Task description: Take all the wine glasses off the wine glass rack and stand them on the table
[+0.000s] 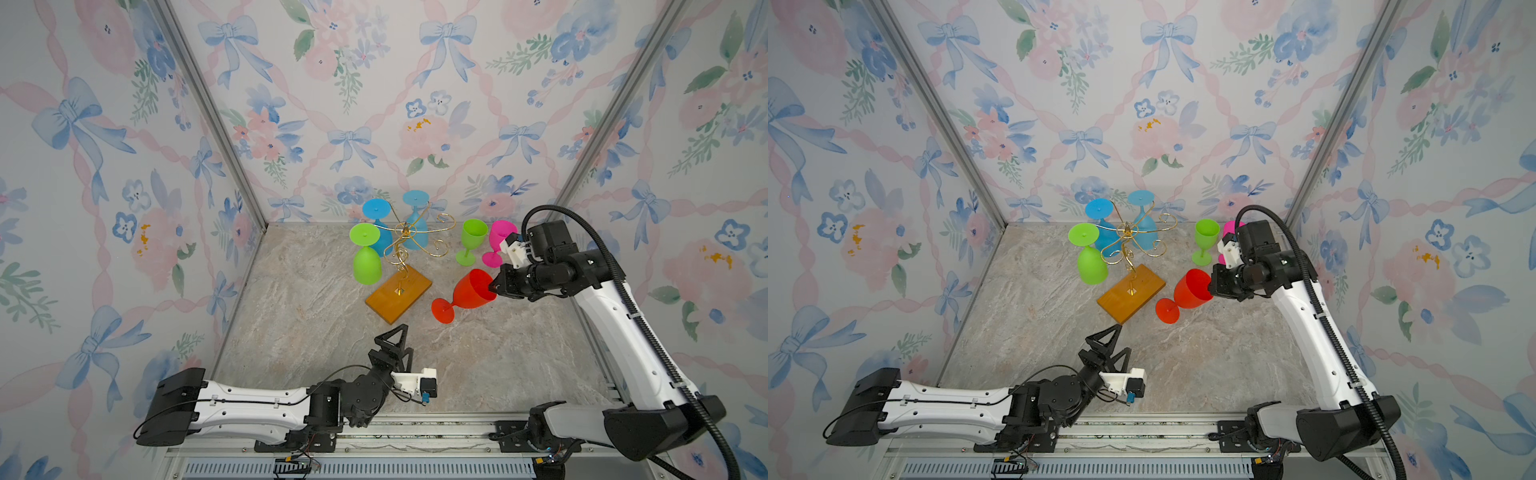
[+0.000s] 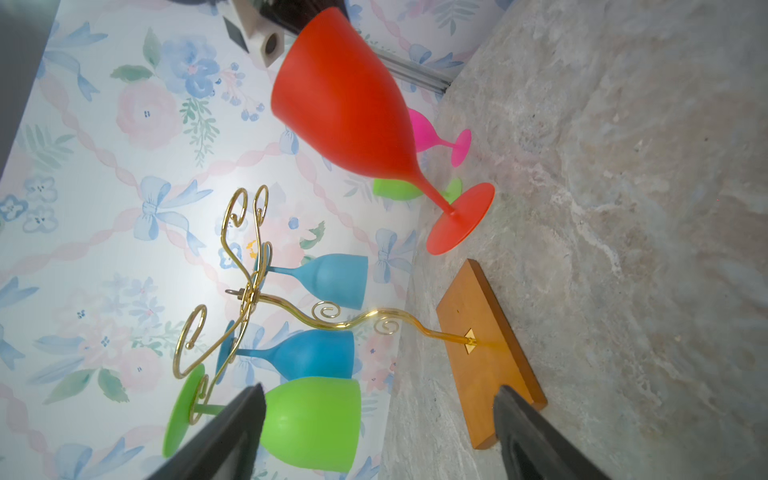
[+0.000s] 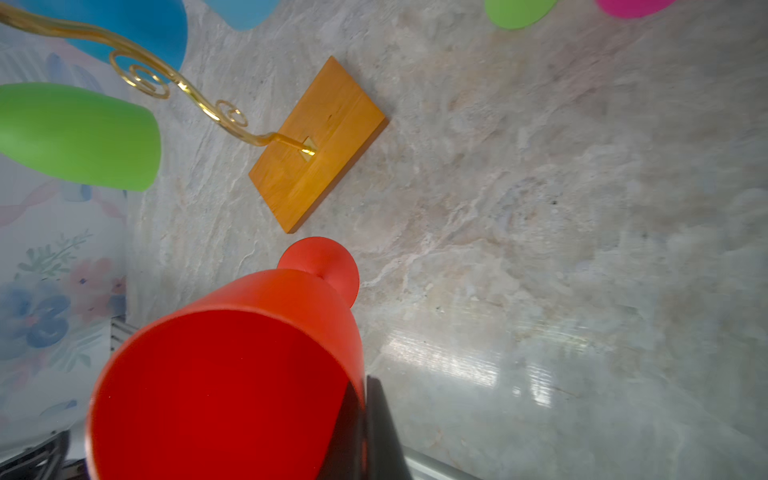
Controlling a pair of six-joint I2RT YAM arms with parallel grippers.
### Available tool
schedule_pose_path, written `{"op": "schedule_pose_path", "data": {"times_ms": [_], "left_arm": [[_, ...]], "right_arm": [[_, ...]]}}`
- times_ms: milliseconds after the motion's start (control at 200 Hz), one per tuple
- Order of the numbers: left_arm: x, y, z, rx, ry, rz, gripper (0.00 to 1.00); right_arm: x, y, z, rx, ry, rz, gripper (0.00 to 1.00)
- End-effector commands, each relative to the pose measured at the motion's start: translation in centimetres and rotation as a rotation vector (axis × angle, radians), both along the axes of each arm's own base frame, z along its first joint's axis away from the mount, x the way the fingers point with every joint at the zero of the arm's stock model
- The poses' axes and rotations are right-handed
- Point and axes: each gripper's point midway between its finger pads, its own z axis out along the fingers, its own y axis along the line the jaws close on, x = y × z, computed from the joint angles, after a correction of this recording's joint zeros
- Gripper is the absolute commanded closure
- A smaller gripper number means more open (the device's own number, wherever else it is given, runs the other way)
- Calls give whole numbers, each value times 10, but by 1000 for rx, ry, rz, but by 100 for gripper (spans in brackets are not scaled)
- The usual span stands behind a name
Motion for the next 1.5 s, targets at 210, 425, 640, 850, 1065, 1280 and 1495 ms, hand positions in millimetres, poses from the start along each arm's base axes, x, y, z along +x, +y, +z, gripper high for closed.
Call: {"op": "schedule_pose_path", "data": {"times_ms": [210, 425, 640, 850, 1065, 1280, 1495], "left_arm": [[17, 24, 41, -615, 497, 88, 3], [35, 48, 46, -808, 654, 80, 2], [61, 68, 11, -846, 827, 191, 2], [77, 86, 8, -928, 874, 240, 2], [93, 113, -16, -988, 954, 289, 2], [109, 143, -27, -1070, 955, 350, 2], [121, 159, -30, -1120, 955, 389, 2]], "right_arm": [[32, -112, -17, -357, -18, -276, 100], [82, -161, -28, -398, 12, -424, 100], [124, -207, -41, -400, 42, -535, 100], [161, -242, -56, -370, 48, -622, 100], [203, -257, -74, -285, 66, -659, 100], [232, -249, -65, -295, 35, -625, 100], [242, -250, -80, -292, 50, -633, 100]]}}
